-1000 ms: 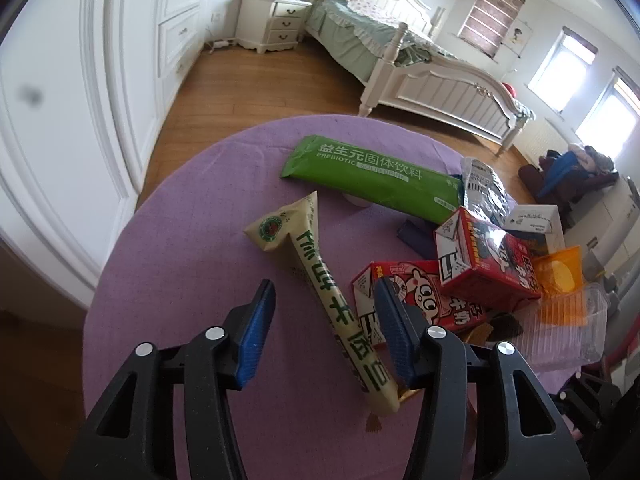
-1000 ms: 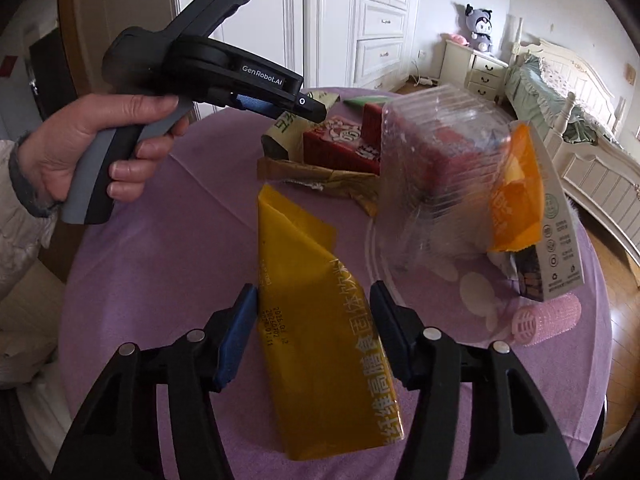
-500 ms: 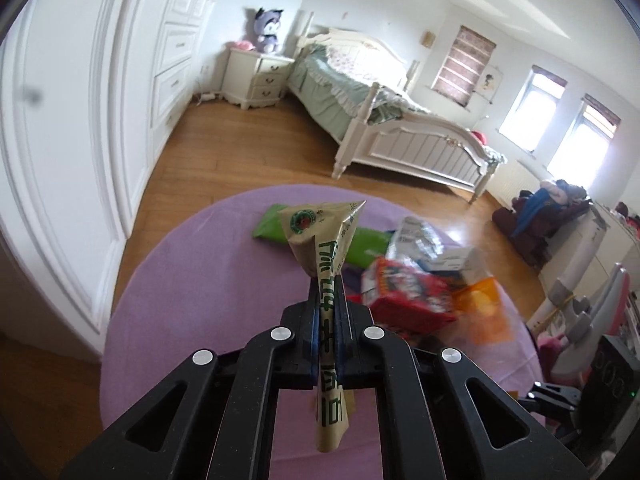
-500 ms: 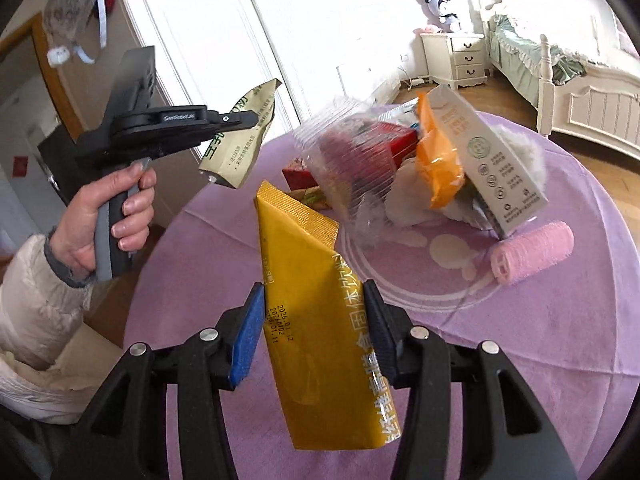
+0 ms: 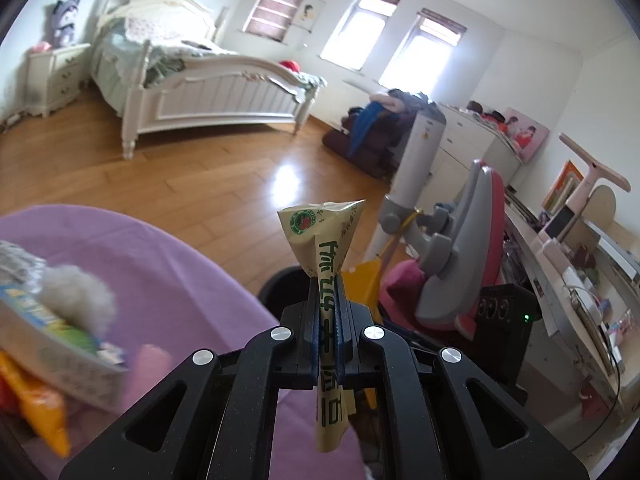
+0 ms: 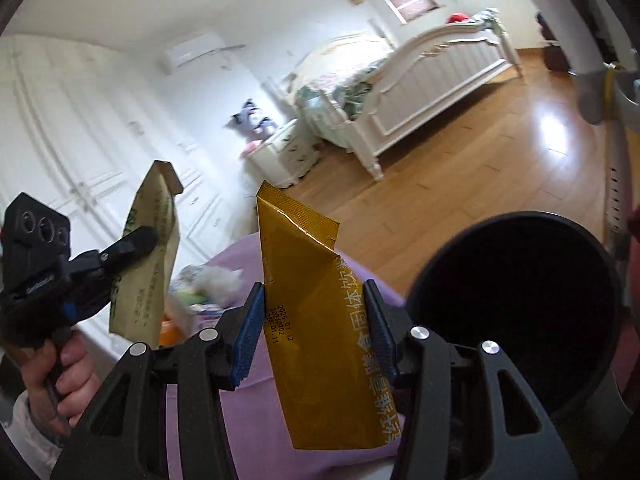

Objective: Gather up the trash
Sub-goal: 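Carry both wrappers over the black bin and open both grippers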

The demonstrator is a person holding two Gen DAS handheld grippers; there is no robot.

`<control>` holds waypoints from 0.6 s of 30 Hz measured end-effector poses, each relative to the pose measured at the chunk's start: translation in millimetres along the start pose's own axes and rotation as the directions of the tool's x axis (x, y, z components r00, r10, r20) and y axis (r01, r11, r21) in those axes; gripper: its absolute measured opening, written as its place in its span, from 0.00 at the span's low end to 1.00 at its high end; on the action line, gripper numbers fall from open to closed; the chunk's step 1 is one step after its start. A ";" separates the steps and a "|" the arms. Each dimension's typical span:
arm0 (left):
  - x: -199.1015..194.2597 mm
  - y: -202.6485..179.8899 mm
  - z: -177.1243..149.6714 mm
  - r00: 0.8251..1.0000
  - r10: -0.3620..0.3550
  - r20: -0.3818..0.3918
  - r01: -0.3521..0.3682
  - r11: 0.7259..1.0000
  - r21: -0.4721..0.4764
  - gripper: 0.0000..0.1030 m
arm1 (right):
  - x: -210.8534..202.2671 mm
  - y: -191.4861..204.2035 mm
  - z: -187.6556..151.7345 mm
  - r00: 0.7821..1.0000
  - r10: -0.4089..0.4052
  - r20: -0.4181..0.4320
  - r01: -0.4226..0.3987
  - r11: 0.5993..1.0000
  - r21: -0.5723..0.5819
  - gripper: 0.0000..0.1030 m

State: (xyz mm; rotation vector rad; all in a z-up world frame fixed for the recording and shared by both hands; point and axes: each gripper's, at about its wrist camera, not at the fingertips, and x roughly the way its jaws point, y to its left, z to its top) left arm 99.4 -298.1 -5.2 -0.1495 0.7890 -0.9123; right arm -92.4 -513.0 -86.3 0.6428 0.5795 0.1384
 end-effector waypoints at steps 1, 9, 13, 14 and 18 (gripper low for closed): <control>24.0 -5.3 0.5 0.999 -0.013 -0.031 0.013 1.000 0.001 0.06 | 1.3 -17.1 1.0 0.999 -0.042 -0.005 0.042 0.999 0.029 0.47; 165.8 -16.7 -9.4 0.972 -0.018 -0.234 0.018 1.000 -0.001 0.06 | 63.6 -81.4 7.1 0.983 -0.160 -0.095 0.173 0.972 0.158 0.47; 191.4 -13.2 -14.6 0.958 0.002 -0.286 -0.001 1.000 0.004 0.06 | 68.7 -94.8 0.7 0.980 -0.160 -0.120 0.180 0.967 0.178 0.47; 195.9 -12.6 -15.2 0.956 0.006 -0.292 -0.006 1.000 0.003 0.06 | 73.0 -95.8 3.2 0.979 -0.160 -0.126 0.181 0.966 0.182 0.47; 202.4 -13.0 -17.4 0.949 0.035 -0.312 -0.033 0.999 0.010 0.06 | 74.9 -99.4 7.6 0.979 -0.151 -0.140 0.178 0.962 0.208 0.50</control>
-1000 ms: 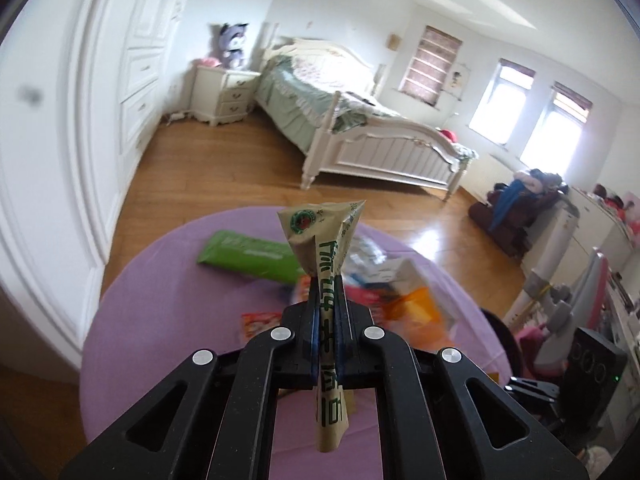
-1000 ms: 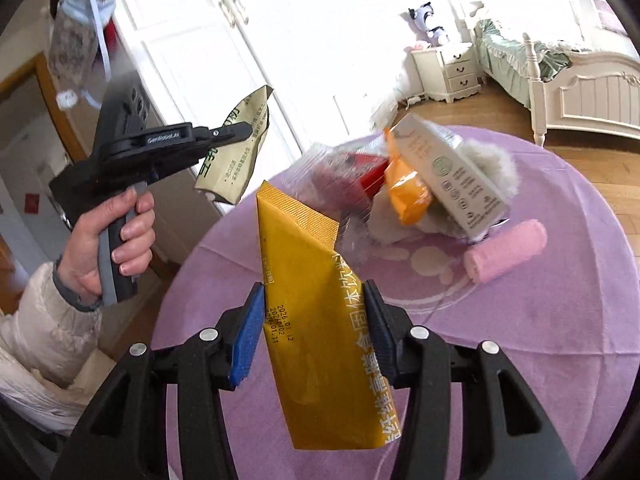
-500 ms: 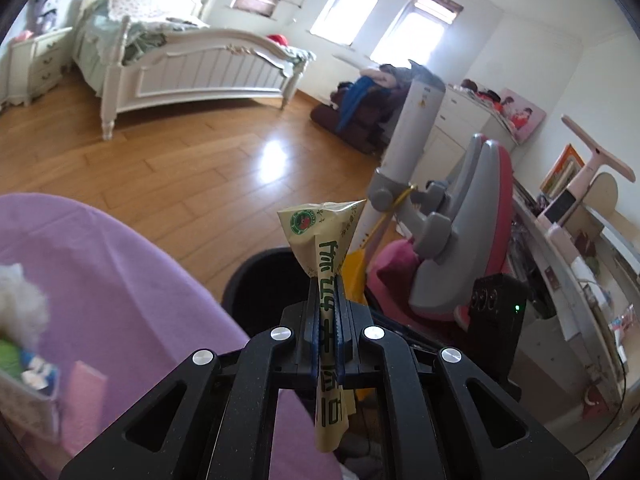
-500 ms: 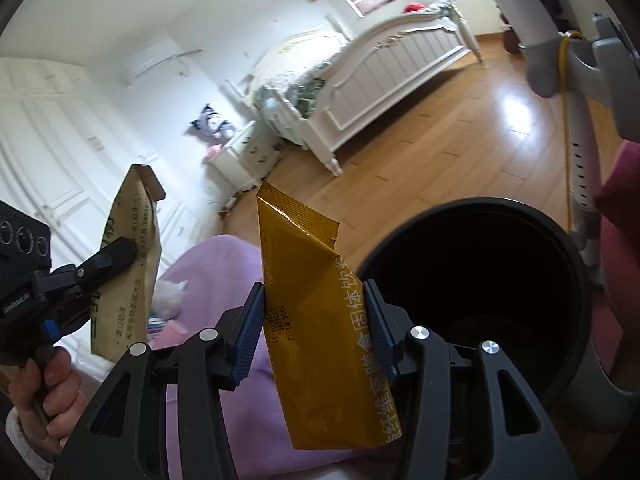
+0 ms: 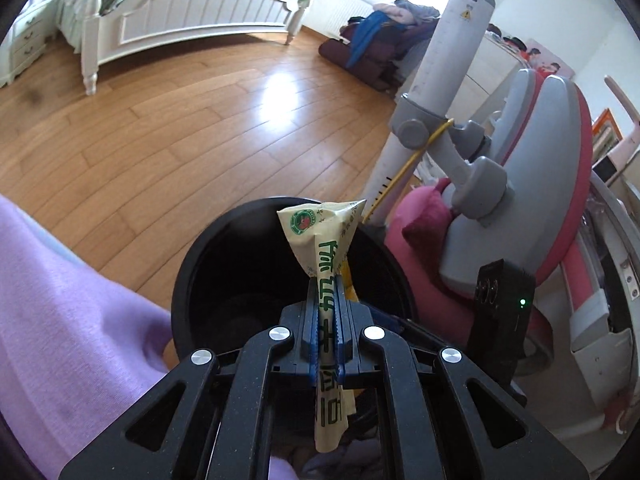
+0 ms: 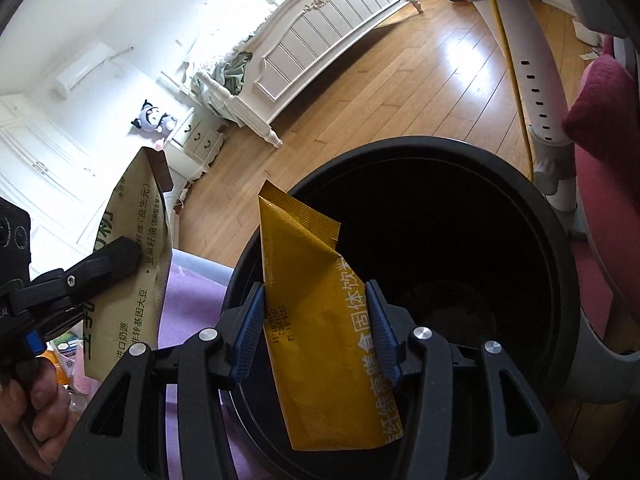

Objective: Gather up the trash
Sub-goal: 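Carry both wrappers over the black bin and open both grippers, then return both grippers to the table and reach for the green packet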

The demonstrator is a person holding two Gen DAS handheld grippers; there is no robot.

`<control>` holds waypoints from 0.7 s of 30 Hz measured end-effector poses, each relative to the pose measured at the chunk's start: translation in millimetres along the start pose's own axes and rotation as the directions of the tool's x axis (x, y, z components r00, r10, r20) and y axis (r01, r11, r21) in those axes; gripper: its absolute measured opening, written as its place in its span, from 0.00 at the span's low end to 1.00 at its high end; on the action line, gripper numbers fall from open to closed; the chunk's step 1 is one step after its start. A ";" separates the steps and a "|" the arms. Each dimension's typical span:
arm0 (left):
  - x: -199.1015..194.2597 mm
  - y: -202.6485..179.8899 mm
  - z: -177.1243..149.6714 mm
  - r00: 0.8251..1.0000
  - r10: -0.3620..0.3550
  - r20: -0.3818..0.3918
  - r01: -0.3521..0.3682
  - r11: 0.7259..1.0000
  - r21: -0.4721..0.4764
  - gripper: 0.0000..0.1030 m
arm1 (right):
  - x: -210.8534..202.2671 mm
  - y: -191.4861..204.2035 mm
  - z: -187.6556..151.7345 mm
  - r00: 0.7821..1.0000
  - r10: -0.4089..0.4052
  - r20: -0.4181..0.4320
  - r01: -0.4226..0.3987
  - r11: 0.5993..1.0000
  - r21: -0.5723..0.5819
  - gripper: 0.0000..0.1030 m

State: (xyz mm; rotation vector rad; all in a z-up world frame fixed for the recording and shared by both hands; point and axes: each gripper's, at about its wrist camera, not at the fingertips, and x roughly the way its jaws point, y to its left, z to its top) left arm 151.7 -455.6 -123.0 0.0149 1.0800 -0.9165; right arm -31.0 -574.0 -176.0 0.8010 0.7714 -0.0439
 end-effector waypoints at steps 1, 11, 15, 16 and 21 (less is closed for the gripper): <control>1.2 -0.9 0.0 1.000 0.012 -0.002 -0.012 1.000 0.004 0.09 | -0.4 -0.5 0.0 1.000 0.002 -0.005 -0.002 1.000 0.006 0.54; -51.5 -6.0 -13.5 0.994 0.065 0.085 -0.068 0.997 0.038 0.67 | -21.5 19.6 0.1 0.999 0.025 0.038 -0.025 1.000 -0.002 0.73; -101.0 -9.9 -26.5 0.984 0.053 0.170 -0.062 0.997 0.053 0.71 | -29.7 57.1 -1.6 0.996 0.071 0.049 -0.067 0.994 -0.084 0.73; -115.4 -9.8 -30.9 0.979 0.057 0.198 -0.068 0.996 0.051 0.77 | -30.4 68.7 -2.0 0.995 0.085 0.046 -0.079 0.991 -0.109 0.73; -193.0 10.1 -54.1 0.945 0.091 0.314 -0.106 0.994 0.029 0.78 | -29.1 142.6 -8.9 0.987 0.161 0.008 -0.152 0.945 -0.290 0.73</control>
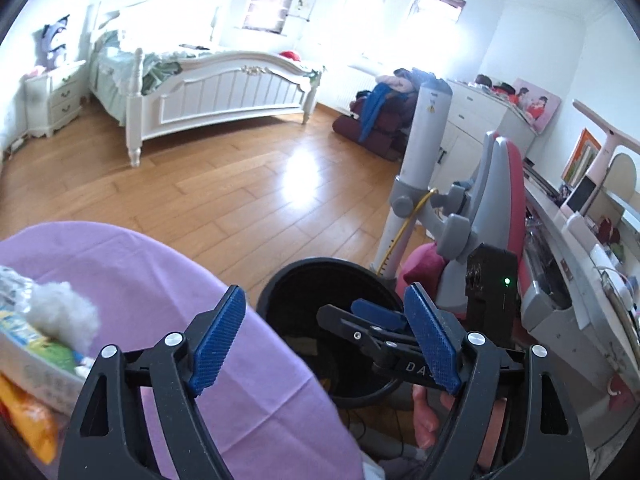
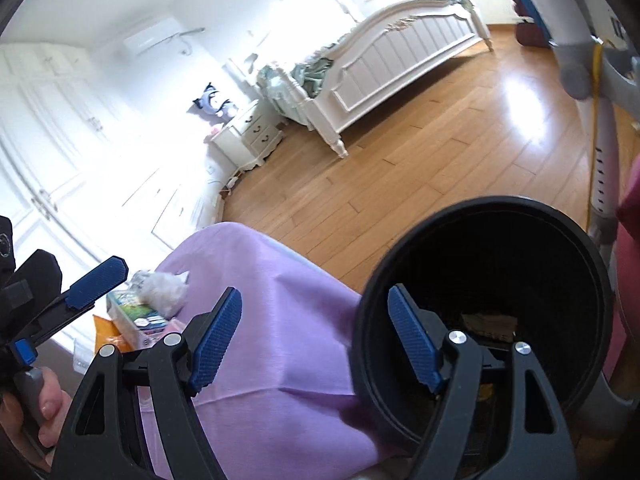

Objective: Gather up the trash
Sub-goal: 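Return both grippers to the table and reach for the green packet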

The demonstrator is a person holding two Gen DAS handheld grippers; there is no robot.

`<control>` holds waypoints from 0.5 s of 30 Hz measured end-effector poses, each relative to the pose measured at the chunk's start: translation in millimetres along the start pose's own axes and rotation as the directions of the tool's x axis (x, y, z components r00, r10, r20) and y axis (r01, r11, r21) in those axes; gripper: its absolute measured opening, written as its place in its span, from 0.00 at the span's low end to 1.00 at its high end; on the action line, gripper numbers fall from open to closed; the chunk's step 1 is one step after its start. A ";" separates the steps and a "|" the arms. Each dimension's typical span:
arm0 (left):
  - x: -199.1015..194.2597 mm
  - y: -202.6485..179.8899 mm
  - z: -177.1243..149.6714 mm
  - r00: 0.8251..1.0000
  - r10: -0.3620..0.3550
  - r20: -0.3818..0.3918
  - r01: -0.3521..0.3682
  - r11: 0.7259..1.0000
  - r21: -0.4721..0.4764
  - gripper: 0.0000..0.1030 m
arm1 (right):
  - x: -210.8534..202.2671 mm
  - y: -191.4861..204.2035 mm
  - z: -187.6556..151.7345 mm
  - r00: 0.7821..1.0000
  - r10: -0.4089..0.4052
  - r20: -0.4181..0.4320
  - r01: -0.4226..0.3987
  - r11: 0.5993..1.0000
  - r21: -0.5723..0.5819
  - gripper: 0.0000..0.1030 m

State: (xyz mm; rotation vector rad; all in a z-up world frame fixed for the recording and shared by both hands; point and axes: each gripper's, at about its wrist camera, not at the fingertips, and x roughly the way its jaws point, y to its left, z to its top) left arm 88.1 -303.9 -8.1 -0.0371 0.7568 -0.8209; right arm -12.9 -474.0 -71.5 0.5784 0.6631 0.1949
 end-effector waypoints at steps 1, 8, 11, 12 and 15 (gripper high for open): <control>-16.0 11.6 0.1 1.000 0.014 0.017 -0.014 1.000 -0.009 0.78 | 4.1 14.9 1.8 1.000 0.021 -0.008 -0.022 0.999 -0.041 0.73; -133.8 129.6 -4.1 0.965 0.239 0.111 -0.232 0.970 -0.074 0.78 | 42.6 129.1 -6.2 0.988 0.111 -0.111 -0.144 0.921 -0.363 0.72; -163.8 184.0 -10.7 0.938 0.338 0.078 -0.338 0.941 -0.012 0.78 | 58.6 163.6 -13.4 0.980 0.122 -0.159 -0.183 0.866 -0.466 0.72; -167.9 200.3 -13.1 0.935 0.350 0.063 -0.353 0.934 0.048 0.78 | 64.2 172.8 -15.5 0.978 0.117 -0.171 -0.188 0.847 -0.497 0.72; -167.3 238.6 -22.9 0.910 0.411 0.046 -0.405 0.863 0.303 0.85 | 82.1 190.8 -20.8 0.974 0.090 -0.209 -0.195 0.805 -0.560 0.68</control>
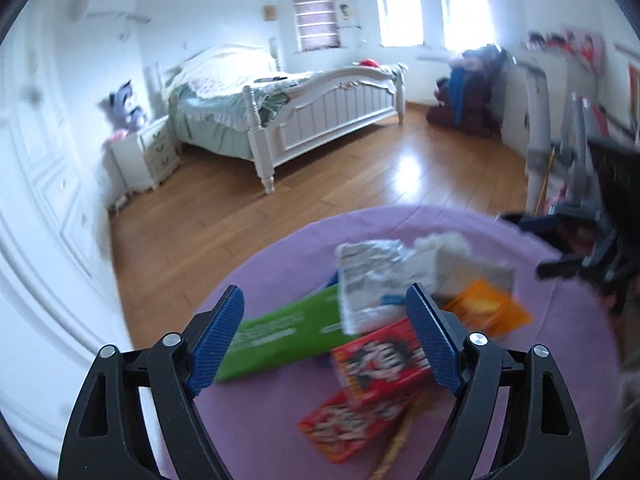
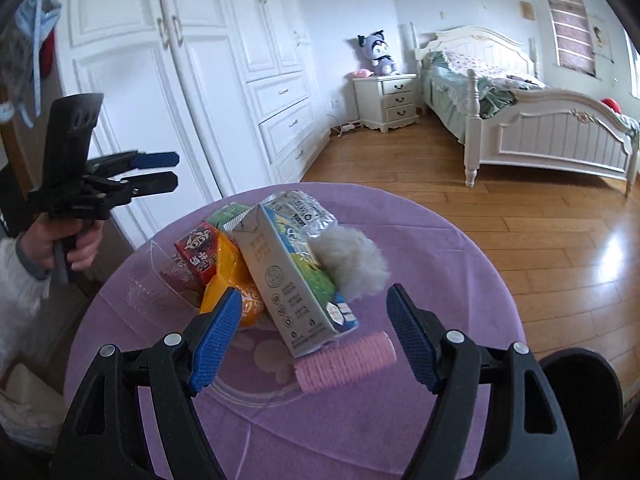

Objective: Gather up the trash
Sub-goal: 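Return both grippers to the table and reach for the green packet, then grasp the green drink packet with left gripper while right gripper grasps milk carton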

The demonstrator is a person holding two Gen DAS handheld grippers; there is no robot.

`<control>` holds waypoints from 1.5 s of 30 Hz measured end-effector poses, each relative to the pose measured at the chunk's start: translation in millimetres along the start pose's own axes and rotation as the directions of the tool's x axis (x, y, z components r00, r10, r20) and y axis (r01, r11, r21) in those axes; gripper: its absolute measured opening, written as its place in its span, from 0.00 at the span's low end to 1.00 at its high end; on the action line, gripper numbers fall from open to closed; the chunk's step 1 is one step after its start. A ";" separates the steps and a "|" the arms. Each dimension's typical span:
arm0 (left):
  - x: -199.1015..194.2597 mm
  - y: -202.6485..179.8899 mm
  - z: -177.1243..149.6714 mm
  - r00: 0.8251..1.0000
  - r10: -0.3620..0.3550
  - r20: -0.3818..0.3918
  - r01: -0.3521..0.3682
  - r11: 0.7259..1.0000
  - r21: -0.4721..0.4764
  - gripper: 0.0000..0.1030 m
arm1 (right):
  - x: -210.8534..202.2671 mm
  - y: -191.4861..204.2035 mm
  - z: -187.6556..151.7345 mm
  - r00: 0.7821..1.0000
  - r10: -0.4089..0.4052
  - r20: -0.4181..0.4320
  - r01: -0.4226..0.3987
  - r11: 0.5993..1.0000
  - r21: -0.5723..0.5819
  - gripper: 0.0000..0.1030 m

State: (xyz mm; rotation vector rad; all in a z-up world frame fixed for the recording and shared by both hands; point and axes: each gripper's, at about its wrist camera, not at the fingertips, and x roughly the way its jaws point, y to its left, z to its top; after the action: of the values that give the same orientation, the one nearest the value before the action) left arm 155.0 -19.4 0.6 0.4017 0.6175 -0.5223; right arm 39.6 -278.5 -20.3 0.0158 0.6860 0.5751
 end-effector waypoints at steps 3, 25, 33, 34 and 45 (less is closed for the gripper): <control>31.2 24.1 -12.8 0.995 -0.034 -0.091 0.050 0.982 0.180 0.87 | 17.6 2.7 4.9 0.999 -0.013 -0.050 0.011 0.999 -0.033 0.63; 110.0 65.4 -41.3 0.943 -0.243 -0.226 0.270 0.958 0.097 0.18 | 48.4 25.4 3.1 0.986 -0.047 -0.160 0.042 0.998 -0.036 0.51; 58.2 60.8 -51.7 0.953 -0.258 -0.157 0.237 0.961 -0.140 0.13 | 64.0 33.2 10.0 0.977 -0.059 -0.204 0.059 0.998 -0.003 0.60; 50.5 57.4 -51.4 0.957 -0.253 -0.144 0.229 0.959 -0.166 0.13 | 64.8 34.7 11.0 0.978 -0.062 -0.200 0.062 0.998 -0.004 0.58; -51.9 -12.8 -36.6 0.960 -0.263 0.095 0.279 0.895 -0.347 0.13 | 25.7 12.4 9.1 0.996 0.034 -0.088 -0.021 0.989 0.148 0.17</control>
State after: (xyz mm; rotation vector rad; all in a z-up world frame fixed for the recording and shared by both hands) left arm 95.6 6.2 3.7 -0.0451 0.7135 -0.6689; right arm 55.0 -253.4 -26.0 0.1379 0.8166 0.5531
